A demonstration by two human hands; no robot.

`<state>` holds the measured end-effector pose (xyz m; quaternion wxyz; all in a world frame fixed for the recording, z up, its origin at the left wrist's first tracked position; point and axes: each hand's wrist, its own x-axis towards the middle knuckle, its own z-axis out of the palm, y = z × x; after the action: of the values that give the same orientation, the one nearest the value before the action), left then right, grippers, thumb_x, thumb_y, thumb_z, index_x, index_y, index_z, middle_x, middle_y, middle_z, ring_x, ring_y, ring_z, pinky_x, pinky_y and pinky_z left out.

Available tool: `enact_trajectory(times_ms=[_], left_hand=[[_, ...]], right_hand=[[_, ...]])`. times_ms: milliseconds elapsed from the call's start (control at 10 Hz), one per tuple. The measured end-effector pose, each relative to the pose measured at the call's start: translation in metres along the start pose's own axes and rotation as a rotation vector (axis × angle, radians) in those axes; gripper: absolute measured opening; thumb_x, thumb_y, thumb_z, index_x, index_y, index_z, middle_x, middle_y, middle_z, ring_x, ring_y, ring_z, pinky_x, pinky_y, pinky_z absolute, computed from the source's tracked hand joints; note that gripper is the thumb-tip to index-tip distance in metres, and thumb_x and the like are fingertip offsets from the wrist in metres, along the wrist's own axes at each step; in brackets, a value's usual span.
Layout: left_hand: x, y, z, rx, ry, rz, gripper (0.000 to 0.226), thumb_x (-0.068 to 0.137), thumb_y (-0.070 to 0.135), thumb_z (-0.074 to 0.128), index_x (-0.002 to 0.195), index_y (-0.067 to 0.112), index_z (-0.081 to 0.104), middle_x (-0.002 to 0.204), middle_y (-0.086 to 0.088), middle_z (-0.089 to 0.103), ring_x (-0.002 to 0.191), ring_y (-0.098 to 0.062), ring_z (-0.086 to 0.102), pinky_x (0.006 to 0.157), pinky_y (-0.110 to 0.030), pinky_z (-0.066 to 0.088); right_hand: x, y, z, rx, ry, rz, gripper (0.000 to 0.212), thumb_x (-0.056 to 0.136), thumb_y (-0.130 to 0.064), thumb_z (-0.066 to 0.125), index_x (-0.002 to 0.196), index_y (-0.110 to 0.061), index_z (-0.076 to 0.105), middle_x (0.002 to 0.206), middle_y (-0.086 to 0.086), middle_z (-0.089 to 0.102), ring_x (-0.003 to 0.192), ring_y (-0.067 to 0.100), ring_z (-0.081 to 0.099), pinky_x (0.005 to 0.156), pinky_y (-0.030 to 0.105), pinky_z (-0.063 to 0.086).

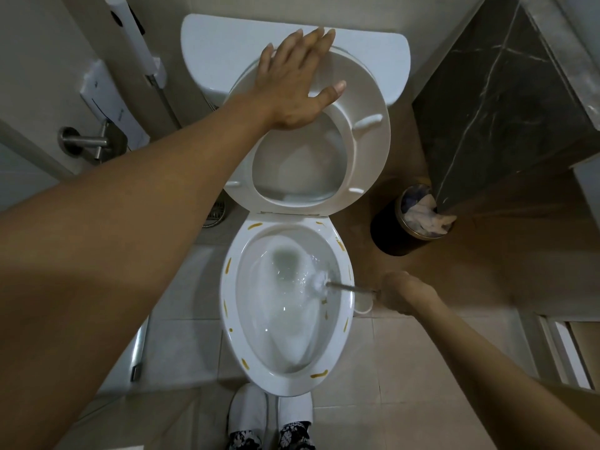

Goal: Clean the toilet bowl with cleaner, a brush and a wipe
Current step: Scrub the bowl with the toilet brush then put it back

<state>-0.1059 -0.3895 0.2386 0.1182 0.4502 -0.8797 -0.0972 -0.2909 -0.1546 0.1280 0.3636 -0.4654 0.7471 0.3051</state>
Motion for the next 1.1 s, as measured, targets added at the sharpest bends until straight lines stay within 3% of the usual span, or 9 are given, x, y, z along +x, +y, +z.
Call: enact_trajectory(times_ms=[100,300,400,500,600,700,900,1000,1100], left_hand=[[0.0,0.0,0.0,-0.006,0.003,0.001,0.071,0.096,0.058,0.026,0.153,0.024,-0.001,0.16,0.002,-0.001,0.147,-0.022,-0.005,0.116,-0.049,-0.003],[0.0,0.0,-0.001,0.001,-0.003,0.0,0.071,0.096,0.059,0.026,0.153,0.024,-0.001,0.16,0.002,-0.002,0.147,-0.021,-0.005,0.116,-0.049,-0.004],[0.0,0.0,-0.001,-0.004,-0.003,-0.002,0.071,0.096,0.059,0.026,0.152,0.024,-0.001,0.16,0.002,-0.002,0.147,-0.022,-0.005,0.116,-0.049,-0.003],[0.0,0.001,-0.002,-0.002,-0.006,-0.003,0.071,0.096,0.058,0.026,0.152,0.024,-0.001,0.16,0.002,-0.002,0.147,-0.022,-0.005,0.116,-0.049,-0.004],[0.0,0.0,-0.001,0.0,-0.003,0.002,0.071,0.096,0.058,0.026,0.152,0.024,-0.001,0.16,0.001,-0.002,0.147,-0.022,-0.005,0.116,-0.049,-0.003],[0.0,0.0,-0.001,0.005,0.003,0.006,0.071,0.096,0.058,0.026,0.152,0.023,0.0,0.16,0.0,-0.001,0.147,-0.022,-0.005,0.116,-0.049,-0.003],[0.0,0.0,-0.001,-0.004,-0.005,0.009,0.072,0.096,0.058,0.027,0.152,0.024,0.0,0.16,0.001,0.0,0.147,-0.022,-0.004,0.116,-0.049,-0.003],[0.0,0.0,-0.001,-0.006,-0.003,0.01,0.071,0.096,0.058,0.027,0.152,0.024,0.0,0.16,0.001,0.0,0.147,-0.022,-0.004,0.116,-0.049,-0.003],[0.0,0.001,-0.002,-0.007,0.003,0.005,0.071,0.096,0.058,0.027,0.152,0.024,0.0,0.16,0.001,0.0,0.147,-0.022,-0.004,0.116,-0.048,-0.003]], right_hand=[[-0.009,-0.006,-0.002,-0.047,-0.081,0.025,0.032,0.099,-0.02,0.045,0.068,-0.016,0.045,0.066,-0.002,0.047,0.052,0.01,0.043,0.047,0.018,0.035],[-0.002,-0.007,-0.005,-0.054,-0.001,0.021,0.021,0.094,-0.016,0.051,0.108,-0.009,0.064,0.082,0.004,0.055,0.075,0.022,0.056,0.067,0.029,0.047],[-0.011,-0.009,-0.008,-0.121,-0.123,0.01,0.012,0.096,-0.019,0.052,0.09,-0.012,0.06,0.07,-0.001,0.049,0.059,0.013,0.048,0.055,0.019,0.042],[-0.01,-0.011,-0.012,-0.13,-0.12,0.006,0.025,0.096,-0.02,0.053,0.071,-0.014,0.053,0.069,-0.001,0.049,0.055,0.01,0.046,0.051,0.017,0.04],[-0.001,-0.009,-0.015,-0.094,0.024,-0.012,0.019,0.093,-0.014,0.054,0.075,-0.013,0.053,0.075,0.0,0.053,0.063,0.013,0.052,0.068,0.025,0.048],[-0.008,-0.014,-0.016,-0.159,-0.013,-0.028,0.023,0.094,-0.011,0.051,0.071,-0.011,0.05,0.073,0.001,0.05,0.063,0.014,0.049,0.073,0.027,0.046],[-0.007,-0.017,-0.012,-0.194,-0.053,-0.039,0.026,0.096,-0.015,0.051,0.117,-0.005,0.061,0.093,0.003,0.055,0.091,0.021,0.058,0.088,0.032,0.051],[-0.003,-0.014,-0.005,-0.182,-0.03,-0.05,0.028,0.096,-0.014,0.049,0.121,-0.006,0.059,0.095,0.007,0.057,0.085,0.023,0.059,0.076,0.031,0.049],[-0.009,-0.02,0.002,-0.24,-0.189,-0.07,0.031,0.1,-0.016,0.045,0.125,-0.004,0.058,0.074,0.0,0.047,0.058,0.012,0.045,0.053,0.02,0.037]])
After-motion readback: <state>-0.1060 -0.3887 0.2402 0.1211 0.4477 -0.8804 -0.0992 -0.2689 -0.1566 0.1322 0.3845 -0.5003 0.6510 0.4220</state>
